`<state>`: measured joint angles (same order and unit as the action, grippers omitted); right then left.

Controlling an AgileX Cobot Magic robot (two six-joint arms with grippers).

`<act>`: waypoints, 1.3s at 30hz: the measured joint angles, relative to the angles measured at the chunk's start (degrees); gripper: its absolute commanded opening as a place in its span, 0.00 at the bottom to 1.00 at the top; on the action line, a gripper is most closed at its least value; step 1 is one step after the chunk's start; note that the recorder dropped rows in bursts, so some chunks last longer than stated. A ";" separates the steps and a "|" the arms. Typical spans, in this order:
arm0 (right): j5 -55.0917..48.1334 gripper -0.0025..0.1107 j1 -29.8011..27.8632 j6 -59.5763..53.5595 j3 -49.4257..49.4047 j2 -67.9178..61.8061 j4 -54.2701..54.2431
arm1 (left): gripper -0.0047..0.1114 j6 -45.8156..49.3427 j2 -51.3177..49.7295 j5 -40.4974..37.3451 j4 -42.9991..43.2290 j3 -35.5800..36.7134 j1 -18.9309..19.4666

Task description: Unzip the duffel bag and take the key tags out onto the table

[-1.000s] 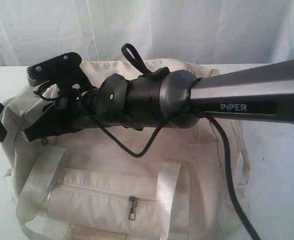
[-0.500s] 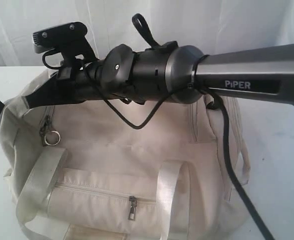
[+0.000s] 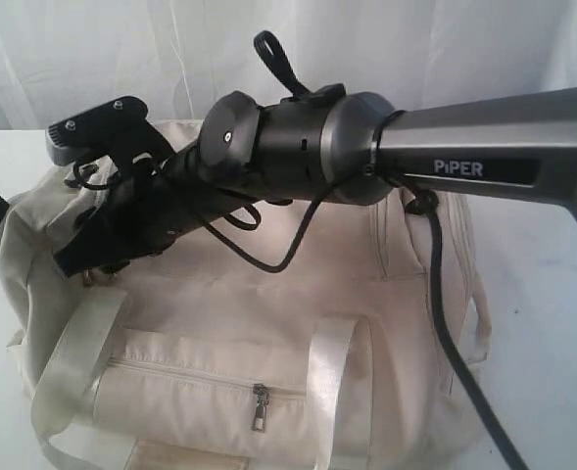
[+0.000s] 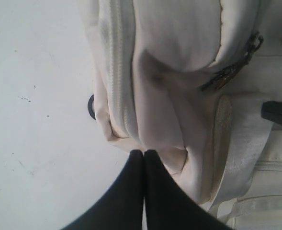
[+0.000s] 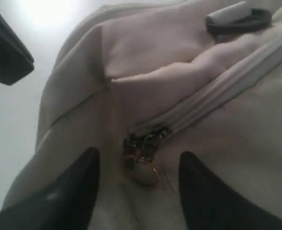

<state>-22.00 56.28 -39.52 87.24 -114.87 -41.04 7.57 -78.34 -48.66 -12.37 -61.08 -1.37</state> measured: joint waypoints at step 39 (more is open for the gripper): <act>9.01 0.02 3.24 -0.54 0.03 -7.20 0.01 | 0.04 0.13 0.00 0.21 0.00 0.00 0.00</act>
<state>-12.99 59.51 -40.07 87.28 -122.08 -41.03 7.70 -78.34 -48.45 -12.37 -61.08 -1.37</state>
